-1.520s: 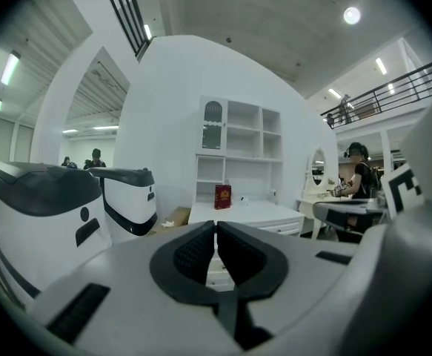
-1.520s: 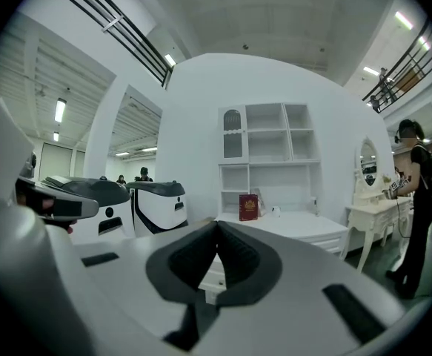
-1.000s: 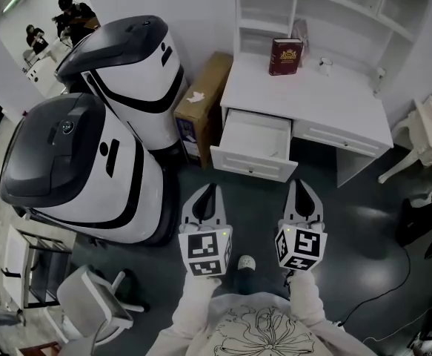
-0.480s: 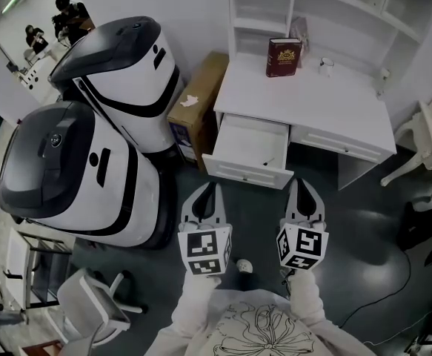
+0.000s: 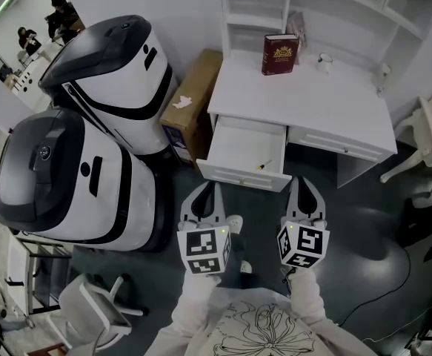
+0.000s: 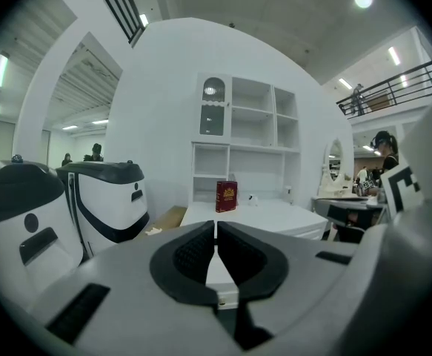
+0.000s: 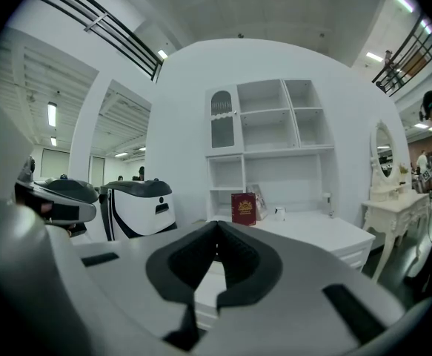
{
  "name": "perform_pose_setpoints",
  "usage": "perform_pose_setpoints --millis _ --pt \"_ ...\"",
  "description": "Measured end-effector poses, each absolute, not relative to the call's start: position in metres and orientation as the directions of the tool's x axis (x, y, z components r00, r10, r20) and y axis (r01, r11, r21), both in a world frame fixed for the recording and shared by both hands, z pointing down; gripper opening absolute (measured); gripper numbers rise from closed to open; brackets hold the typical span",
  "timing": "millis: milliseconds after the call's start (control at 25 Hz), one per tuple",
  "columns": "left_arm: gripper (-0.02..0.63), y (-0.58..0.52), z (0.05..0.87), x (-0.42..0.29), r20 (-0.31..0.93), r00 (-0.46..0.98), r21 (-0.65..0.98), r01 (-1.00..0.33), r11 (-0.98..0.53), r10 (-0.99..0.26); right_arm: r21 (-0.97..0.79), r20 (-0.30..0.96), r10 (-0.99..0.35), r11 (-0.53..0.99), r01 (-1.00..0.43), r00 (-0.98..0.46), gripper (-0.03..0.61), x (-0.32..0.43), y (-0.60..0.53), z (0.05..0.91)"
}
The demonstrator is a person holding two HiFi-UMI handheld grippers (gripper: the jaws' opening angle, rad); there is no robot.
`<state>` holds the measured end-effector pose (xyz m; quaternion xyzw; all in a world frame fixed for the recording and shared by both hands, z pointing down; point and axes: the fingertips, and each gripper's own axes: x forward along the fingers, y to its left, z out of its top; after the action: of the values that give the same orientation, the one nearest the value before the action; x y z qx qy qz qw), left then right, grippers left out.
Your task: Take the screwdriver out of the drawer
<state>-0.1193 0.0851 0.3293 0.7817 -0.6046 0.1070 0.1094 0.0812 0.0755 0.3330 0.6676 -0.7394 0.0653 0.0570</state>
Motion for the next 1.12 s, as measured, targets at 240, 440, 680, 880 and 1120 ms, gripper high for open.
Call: perform_pose_setpoints --millis 240,440,680,880,1120 --pt "0.014 0.041 0.332 -0.111 0.301 0.271 0.044 -0.962 -0.27 -0.914 -0.015 0.174 -0.982 0.076 -0.997 -0.077 0.003 0.091 0.036 0.334" --pt "0.014 0.0 0.335 -0.11 0.298 0.288 0.049 -0.957 -0.287 -0.91 -0.017 0.168 -0.984 0.05 -0.999 -0.052 0.003 0.094 -0.002 0.336" --pt "0.014 -0.053 0.336 -0.108 0.302 0.319 0.05 -0.946 -0.319 -0.898 -0.014 0.174 -0.985 0.022 -1.0 -0.024 0.003 0.094 -0.047 0.336" --pt "0.014 -0.096 0.338 -0.103 0.316 0.355 0.055 -0.933 -0.356 -0.88 -0.013 0.178 -0.984 -0.015 -1.0 0.012 0.003 0.098 -0.083 0.335" --pt "0.014 -0.141 0.344 -0.094 0.325 0.401 0.062 -0.913 -0.404 -0.856 -0.002 0.192 -0.98 -0.054 -0.999 0.052 0.003 0.103 -0.121 0.339"
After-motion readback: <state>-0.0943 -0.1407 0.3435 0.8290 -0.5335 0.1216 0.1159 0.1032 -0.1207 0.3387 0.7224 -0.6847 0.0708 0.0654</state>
